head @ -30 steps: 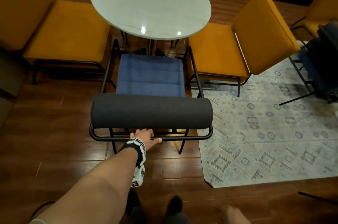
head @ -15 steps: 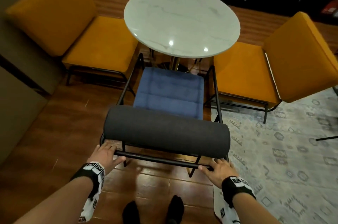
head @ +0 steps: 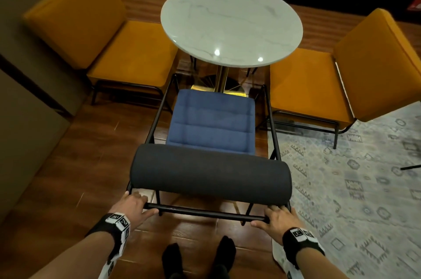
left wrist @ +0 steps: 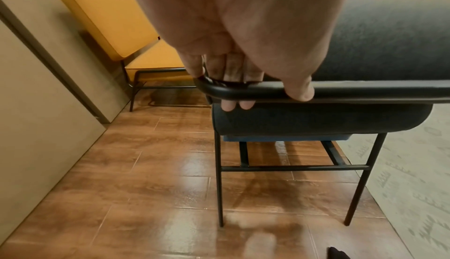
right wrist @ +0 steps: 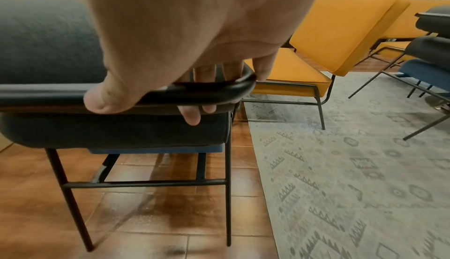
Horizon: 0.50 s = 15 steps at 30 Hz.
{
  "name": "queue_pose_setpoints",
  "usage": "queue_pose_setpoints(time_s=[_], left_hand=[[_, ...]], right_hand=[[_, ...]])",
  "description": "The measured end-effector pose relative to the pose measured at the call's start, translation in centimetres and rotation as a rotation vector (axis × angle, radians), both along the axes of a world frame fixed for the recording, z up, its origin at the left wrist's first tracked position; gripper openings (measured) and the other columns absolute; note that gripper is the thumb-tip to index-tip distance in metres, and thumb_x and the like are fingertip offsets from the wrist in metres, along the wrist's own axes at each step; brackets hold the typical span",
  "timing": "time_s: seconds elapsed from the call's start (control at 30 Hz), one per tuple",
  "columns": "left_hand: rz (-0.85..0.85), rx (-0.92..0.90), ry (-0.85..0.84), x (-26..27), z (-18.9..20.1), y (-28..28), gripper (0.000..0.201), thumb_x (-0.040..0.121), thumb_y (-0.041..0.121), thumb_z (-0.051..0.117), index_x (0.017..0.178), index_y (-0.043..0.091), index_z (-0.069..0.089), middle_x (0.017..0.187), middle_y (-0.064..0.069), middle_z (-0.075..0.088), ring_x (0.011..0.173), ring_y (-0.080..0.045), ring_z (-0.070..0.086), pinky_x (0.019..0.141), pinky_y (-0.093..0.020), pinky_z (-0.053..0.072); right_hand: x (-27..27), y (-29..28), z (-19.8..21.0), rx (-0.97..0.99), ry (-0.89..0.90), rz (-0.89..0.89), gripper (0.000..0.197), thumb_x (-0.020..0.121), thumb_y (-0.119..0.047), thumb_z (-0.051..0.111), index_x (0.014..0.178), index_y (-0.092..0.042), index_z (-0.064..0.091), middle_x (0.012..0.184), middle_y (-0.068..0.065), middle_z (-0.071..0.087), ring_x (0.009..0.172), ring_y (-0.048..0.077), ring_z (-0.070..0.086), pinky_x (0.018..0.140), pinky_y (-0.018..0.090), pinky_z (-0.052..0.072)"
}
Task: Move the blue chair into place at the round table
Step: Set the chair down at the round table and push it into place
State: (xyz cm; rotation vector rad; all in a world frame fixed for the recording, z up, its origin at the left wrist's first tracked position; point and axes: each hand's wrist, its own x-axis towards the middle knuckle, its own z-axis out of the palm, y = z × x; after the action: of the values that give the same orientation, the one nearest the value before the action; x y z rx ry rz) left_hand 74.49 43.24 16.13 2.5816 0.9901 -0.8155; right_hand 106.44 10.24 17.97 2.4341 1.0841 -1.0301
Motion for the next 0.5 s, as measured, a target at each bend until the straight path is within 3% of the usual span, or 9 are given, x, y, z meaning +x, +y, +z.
queue_pose_setpoints(time_s=[0.1, 0.3, 0.4, 0.5], left_hand=[[0.025, 0.032, 0.017, 0.2, 0.5, 0.3, 0.066, 0.087, 0.076, 0.036, 0.118, 0.024, 0.062, 0.126, -0.003, 0.051, 0.115, -0.021, 0.050, 0.101, -0.034, 0.045], [0.020, 0.108, -0.006, 0.2, 1.4, -0.8, 0.069, 0.092, 0.071, 0.034, 0.135, 0.021, 0.054, 0.154, -0.012, 0.031, 0.142, -0.027, 0.030, 0.116, -0.038, 0.028], [0.080, 0.023, -0.015, 0.5, 1.1, -0.5, 0.067, 0.092, 0.069, 0.038, 0.134, 0.019, 0.055, 0.157, -0.013, 0.025, 0.146, -0.028, 0.024, 0.119, -0.042, 0.029], [0.087, -0.004, 0.022, 0.7, 0.3, -0.7, 0.066, 0.093, 0.066, 0.040, 0.135, 0.017, 0.052, 0.159, -0.015, 0.020, 0.149, -0.032, 0.015, 0.120, -0.045, 0.026]], right_hand=[[0.3, 0.6, -0.1, 0.020, -0.025, 0.067, 0.123, 0.050, -0.101, -0.008, 0.123, -0.031, 0.063, 0.134, -0.003, 0.060, 0.128, 0.022, 0.047, 0.116, 0.048, 0.017], [0.0, 0.0, -0.8, 0.024, -0.018, 0.015, 0.122, 0.058, -0.101, 0.000, 0.133, -0.026, 0.059, 0.149, 0.003, 0.048, 0.145, 0.023, 0.027, 0.122, 0.048, 0.005], [-0.1, -0.1, -0.8, 0.018, -0.023, 0.004, 0.123, 0.062, -0.099, -0.003, 0.137, -0.022, 0.056, 0.154, 0.006, 0.042, 0.147, 0.024, 0.022, 0.123, 0.048, 0.001], [-0.3, -0.7, -0.6, 0.030, -0.055, 0.008, 0.111, 0.072, -0.094, 0.004, 0.137, -0.021, 0.057, 0.154, 0.007, 0.043, 0.146, 0.026, 0.023, 0.123, 0.047, 0.002]])
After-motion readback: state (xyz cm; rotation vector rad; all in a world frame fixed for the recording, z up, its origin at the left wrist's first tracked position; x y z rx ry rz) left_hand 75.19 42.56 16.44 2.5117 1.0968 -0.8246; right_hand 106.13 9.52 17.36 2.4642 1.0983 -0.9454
